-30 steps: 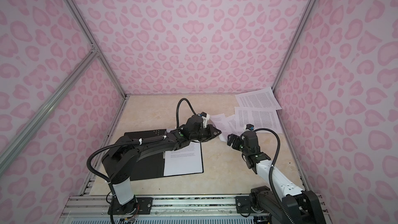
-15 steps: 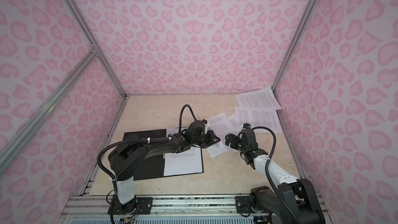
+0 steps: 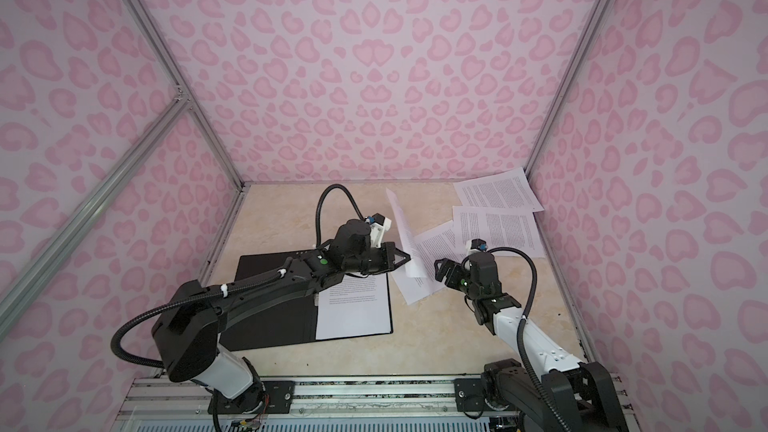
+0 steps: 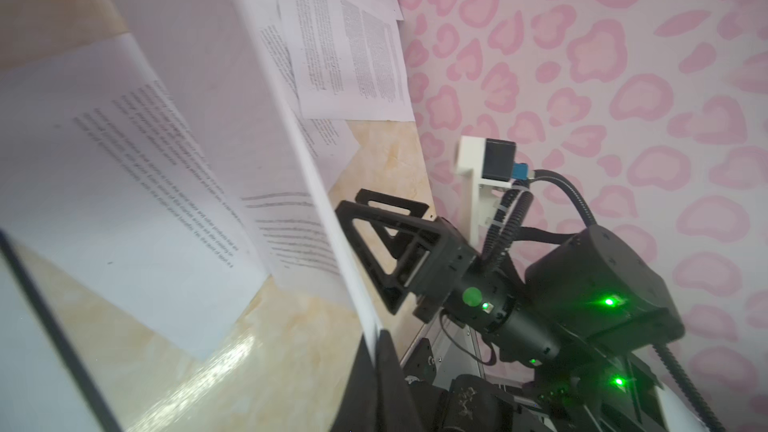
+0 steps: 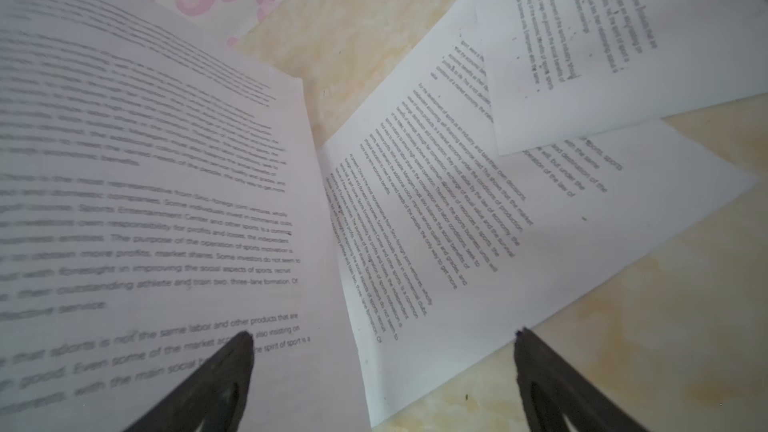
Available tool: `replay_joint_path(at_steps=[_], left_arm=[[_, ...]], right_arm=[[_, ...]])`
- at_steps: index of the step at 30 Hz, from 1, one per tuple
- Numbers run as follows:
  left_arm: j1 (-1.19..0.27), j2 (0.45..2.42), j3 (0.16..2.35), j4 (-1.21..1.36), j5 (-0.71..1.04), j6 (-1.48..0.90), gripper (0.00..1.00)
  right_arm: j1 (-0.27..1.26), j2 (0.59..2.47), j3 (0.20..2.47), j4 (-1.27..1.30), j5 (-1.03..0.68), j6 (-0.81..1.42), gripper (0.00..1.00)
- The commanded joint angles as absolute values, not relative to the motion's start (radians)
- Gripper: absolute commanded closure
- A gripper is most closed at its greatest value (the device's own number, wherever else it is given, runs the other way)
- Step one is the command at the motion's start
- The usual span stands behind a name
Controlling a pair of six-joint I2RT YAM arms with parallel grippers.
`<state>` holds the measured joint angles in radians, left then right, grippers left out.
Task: Put the files into the folder
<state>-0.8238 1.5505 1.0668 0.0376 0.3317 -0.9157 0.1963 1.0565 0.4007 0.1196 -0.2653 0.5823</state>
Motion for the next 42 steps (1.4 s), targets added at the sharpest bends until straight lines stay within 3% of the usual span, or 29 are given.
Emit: replay_joint_path(at_steps=[1,5,9,17,23,31,42], left_arm=[[-0.780,1.415,0.955,-0.074,0.306,-0.866,0.97],[-0.684,1.162,0.761,-0.158,0.275,-0.858,0.97],[-0.566,0.962,0.609,-0.284,0.259,-0.834,0.97],[-0.428,0.807,0.390,-0.354,0.223,-0.798,0.97],[-0.378,0.838,0.350,-0.354,0.176,-0.742,0.97],[-0.376,0.988,0.353,-0.283,0.138,-0.684,0.97],[-0.379,0.963,0.321,-0.269,0.101,-0.689,0.97]], right_arm=[[0.196,1.029,0.377,0.176,-0.304,0.565,0.03],[0.242,1.040,0.401,0.153,-0.289,0.536,0.07],[0.340,1.104,0.437,0.174,-0.284,0.508,0.04],[0.456,1.230,0.548,0.067,-0.286,0.470,0.03],[0.548,1.274,0.590,0.088,-0.292,0.484,0.05],[0.704,1.504,0.812,-0.023,-0.290,0.428,0.06],[0.722,1.822,1.135,-0.124,-0.394,0.361,0.05]])
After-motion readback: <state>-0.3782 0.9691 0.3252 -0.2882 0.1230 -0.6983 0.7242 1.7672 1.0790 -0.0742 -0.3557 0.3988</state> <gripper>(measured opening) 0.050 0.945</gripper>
